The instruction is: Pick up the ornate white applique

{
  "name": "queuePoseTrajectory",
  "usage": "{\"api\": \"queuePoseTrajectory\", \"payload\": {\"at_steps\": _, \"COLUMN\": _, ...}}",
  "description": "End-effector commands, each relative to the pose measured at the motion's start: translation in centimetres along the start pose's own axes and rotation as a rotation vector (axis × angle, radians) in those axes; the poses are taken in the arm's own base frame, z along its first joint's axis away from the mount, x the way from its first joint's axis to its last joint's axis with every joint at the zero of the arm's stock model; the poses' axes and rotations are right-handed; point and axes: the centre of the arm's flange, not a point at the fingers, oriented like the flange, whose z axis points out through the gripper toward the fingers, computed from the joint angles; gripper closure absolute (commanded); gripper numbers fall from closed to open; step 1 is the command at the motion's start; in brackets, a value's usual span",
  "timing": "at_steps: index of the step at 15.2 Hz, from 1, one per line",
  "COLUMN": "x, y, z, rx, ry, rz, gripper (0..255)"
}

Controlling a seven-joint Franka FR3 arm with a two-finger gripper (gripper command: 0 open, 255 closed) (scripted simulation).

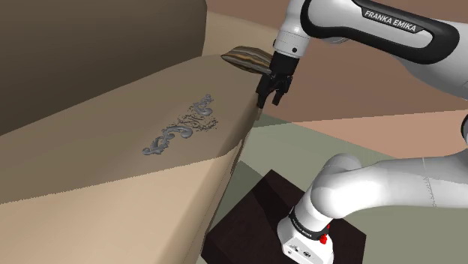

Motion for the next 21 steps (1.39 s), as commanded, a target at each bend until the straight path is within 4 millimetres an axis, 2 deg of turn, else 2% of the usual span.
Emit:
{"api": "queuePoseTrajectory", "payload": {"at_steps": 1, "x": 0.0, "y": 0.0, "z": 0.0, "rx": 0.000, "ry": 0.000, "rz": 0.000, "gripper": 0}}
{"api": "queuePoseTrajectory", "payload": {"at_steps": 6, "x": 0.0, "y": -6.9, "z": 1.4, "rx": -0.029, "ry": 0.011, "rz": 0.206, "gripper": 0}}
{"api": "queuePoseTrajectory", "payload": {"at_steps": 11, "x": 1.5, "y": -13.6, "z": 2.9, "rx": -0.058, "ry": 0.022, "rz": 0.413, "gripper": 0}}
{"api": "queuePoseTrajectory", "payload": {"at_steps": 16, "x": 4.3, "y": -19.8, "z": 4.7, "rx": -0.087, "ry": 0.033, "rz": 0.619, "gripper": 0}}
{"api": "queuePoseTrajectory", "payload": {"at_steps": 21, "x": 8.3, "y": -25.3, "z": 6.5, "rx": -0.116, "ry": 0.044, "rz": 0.825, "gripper": 0}}
